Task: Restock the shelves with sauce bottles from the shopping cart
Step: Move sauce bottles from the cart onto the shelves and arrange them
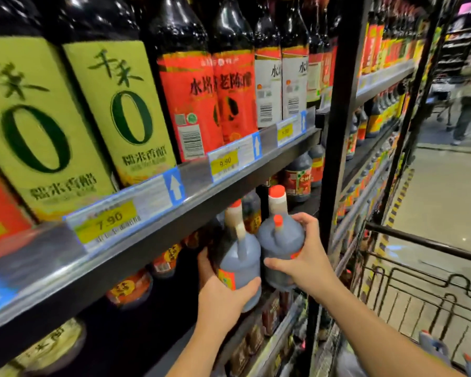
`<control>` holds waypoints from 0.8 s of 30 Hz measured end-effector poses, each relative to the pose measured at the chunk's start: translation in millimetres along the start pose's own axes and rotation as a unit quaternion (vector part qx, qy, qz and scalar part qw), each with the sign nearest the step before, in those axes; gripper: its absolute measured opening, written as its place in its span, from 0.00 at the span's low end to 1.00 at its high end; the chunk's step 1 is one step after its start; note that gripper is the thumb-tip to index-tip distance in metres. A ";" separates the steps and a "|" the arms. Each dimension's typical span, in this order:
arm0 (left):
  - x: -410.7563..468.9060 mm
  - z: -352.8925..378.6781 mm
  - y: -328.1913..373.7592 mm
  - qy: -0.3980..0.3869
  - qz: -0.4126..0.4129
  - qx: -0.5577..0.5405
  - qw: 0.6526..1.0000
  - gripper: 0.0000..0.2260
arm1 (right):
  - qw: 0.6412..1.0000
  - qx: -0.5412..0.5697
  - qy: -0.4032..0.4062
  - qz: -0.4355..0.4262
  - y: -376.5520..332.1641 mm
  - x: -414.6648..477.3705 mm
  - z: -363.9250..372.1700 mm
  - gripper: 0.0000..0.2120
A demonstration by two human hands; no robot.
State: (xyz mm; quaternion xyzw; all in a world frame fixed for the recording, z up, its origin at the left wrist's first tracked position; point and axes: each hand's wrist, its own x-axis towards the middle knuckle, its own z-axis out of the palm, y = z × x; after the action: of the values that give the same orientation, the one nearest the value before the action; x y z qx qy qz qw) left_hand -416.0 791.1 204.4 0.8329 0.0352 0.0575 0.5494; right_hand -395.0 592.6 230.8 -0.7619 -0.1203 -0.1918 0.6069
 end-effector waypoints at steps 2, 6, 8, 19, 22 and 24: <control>0.7 2.9 0.8 0.018 -0.010 0.007 1.000 0.45 | 1.000 0.003 -0.001 0.005 9.2 7.7 5.7 0.40; 4.7 12.2 2.6 0.041 -0.015 0.027 0.999 0.49 | 1.000 0.015 0.016 0.007 28.5 19.5 11.2 0.40; 8.6 19.1 0.7 0.038 -0.004 0.028 0.999 0.47 | 0.999 0.027 0.019 0.009 35.2 25.4 12.2 0.40; 23.1 37.9 -4.5 0.060 -0.026 0.083 0.994 0.25 | 0.999 0.035 -0.028 -0.009 50.1 44.8 7.9 0.40; 22.2 39.9 -1.1 0.066 -0.020 0.070 0.995 0.23 | 0.999 0.036 -0.039 -0.005 49.8 47.6 7.0 0.41; 23.4 40.0 -1.9 0.081 0.004 0.078 0.994 0.27 | 0.998 0.036 -0.047 0.000 49.2 48.8 6.8 0.41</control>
State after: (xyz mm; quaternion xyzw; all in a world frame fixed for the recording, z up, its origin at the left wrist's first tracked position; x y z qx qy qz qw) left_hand -387.5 758.2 188.4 0.8656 0.0809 0.1243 0.4782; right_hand -329.7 585.3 207.7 -0.7479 -0.1555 -0.1511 0.6274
